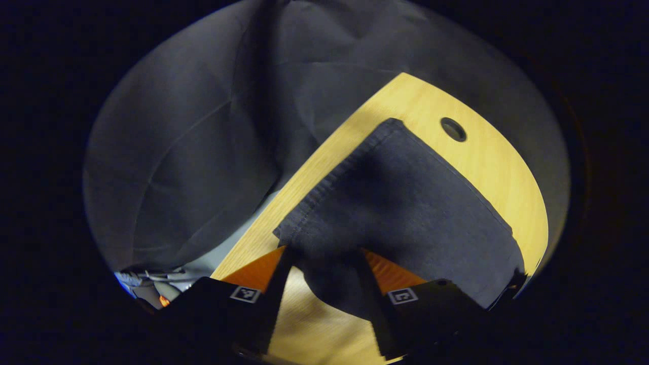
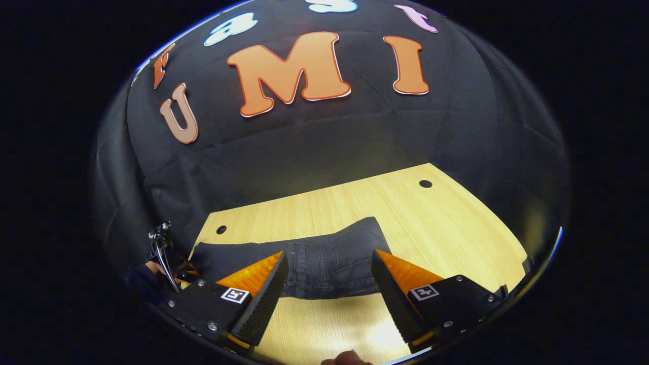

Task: Grasp the waist and the cuffs of the jeans and fold them to make the two legs overlap; first hold the waist and fold one-third of the jeans toward the cuffs, then hold the cuffs and fold the remaining one-third in the same direction to finish folding.

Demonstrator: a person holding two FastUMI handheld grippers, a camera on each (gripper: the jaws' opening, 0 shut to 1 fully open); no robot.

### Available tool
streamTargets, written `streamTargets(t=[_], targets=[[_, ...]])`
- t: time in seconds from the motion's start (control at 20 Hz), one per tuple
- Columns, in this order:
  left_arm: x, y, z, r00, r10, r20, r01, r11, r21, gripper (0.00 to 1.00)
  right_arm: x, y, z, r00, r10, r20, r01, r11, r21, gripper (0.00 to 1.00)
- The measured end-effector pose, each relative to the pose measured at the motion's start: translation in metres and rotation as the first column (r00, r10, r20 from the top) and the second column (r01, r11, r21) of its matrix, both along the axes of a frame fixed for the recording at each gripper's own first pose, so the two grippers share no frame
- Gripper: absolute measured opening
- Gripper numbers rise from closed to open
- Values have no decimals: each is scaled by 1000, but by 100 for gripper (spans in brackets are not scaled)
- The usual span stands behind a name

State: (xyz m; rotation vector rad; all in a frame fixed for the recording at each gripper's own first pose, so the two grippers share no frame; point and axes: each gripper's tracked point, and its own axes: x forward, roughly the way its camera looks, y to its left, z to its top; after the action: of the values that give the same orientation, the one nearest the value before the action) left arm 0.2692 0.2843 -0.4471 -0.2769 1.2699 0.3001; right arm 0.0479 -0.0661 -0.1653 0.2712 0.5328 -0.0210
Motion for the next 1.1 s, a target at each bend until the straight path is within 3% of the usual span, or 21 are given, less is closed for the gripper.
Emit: streamTargets(t=[0.1, 0.15, 0.2, 0.25, 0.35, 0.6, 0.8, 1.1], targets=[[5, -6, -9, 995, -54, 83, 56, 998, -22, 12, 2, -5, -5, 1000, 10, -16, -10, 1000, 11, 99], [3, -9, 0, 992, -62, 108, 67, 997, -43, 12, 3, -10, -6, 1000, 11, -17, -11, 1000, 23, 99], [4, -10, -5, 990, -74, 116, 81, 995, -63, 5, 5, -14, -8, 1000, 10, -20, -9, 999, 33, 99], [1, -13, 3, 987, -86, 138, 99, 991, -93, 5, 5, -18, -9, 1000, 10, -23, -10, 999, 41, 99], [3, -19, 15, 980, -29, 198, 62, 984, -166, 5, 6, -26, -7, 1000, 12, -23, -12, 999, 39, 99], [20, -43, 66, 926, 80, 368, 35, 955, -295, 5, 14, -34, -7, 1000, 12, -21, -11, 999, 45, 99], [21, -63, 127, 857, 59, 512, 132, 936, -328, 5, 17, -29, -8, 999, 36, -25, -35, 998, 50, 99], [18, -106, 202, 777, -21, 629, 256, 923, -286, 5, 27, -27, 1, 998, 69, 5, -69, 997, 37, 99]])
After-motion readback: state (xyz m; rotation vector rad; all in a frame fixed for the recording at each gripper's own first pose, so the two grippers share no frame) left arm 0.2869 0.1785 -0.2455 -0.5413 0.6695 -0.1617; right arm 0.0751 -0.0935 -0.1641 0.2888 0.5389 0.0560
